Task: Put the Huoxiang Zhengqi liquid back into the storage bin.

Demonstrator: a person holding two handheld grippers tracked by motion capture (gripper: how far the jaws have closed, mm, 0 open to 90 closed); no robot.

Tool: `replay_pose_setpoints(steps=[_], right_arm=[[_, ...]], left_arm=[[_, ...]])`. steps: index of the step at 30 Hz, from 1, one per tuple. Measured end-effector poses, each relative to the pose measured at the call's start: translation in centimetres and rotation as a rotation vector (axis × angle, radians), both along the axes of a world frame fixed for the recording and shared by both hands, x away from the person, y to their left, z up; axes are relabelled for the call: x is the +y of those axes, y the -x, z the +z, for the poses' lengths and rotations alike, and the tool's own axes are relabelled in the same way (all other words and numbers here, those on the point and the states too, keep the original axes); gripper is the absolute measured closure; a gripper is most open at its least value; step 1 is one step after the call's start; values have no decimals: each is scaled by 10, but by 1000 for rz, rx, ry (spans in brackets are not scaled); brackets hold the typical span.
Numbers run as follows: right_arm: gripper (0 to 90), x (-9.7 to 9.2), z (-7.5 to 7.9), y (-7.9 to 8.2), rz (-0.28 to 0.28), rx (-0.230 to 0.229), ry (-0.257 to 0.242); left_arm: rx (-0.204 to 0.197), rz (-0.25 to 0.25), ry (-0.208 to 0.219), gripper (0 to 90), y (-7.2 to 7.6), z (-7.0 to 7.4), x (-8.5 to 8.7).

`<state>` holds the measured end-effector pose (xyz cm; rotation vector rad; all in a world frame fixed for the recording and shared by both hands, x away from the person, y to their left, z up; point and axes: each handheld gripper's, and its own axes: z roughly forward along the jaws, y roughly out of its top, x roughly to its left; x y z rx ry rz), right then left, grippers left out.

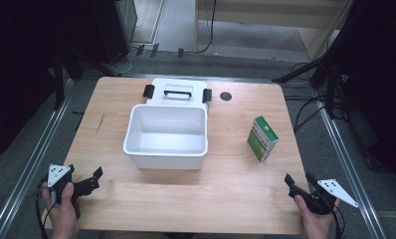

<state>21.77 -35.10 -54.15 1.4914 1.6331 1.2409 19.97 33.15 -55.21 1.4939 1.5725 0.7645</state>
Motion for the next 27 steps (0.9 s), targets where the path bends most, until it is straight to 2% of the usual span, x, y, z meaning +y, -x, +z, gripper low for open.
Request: replay_pose_setpoints(steps=[7, 17, 19, 22, 24, 26, 27], right_arm=[[196, 3, -1, 0, 12, 9, 18], [210, 7, 0, -1, 40, 52, 49], [216, 6, 1, -2, 45, 68, 43], [225, 8, 3, -3, 61, 102, 72], [245, 11, 6, -6, 46, 142, 85], [248, 13, 12, -7, 55, 161, 57], [248, 14, 15, -7, 68, 171, 65]], left_arm=[[3, 4, -5, 3, -1, 0, -1], [1, -1, -1, 3, -1, 0, 0], [-4, 0, 1, 3, 0, 0, 1], [-6, -3, 10, 3, 0, 0, 1], [-9, -3, 12, 3, 1, 0, 1], [-12, -2, 19, 3, 1, 0, 2], [-14, -2, 20, 3, 1, 0, 2]])
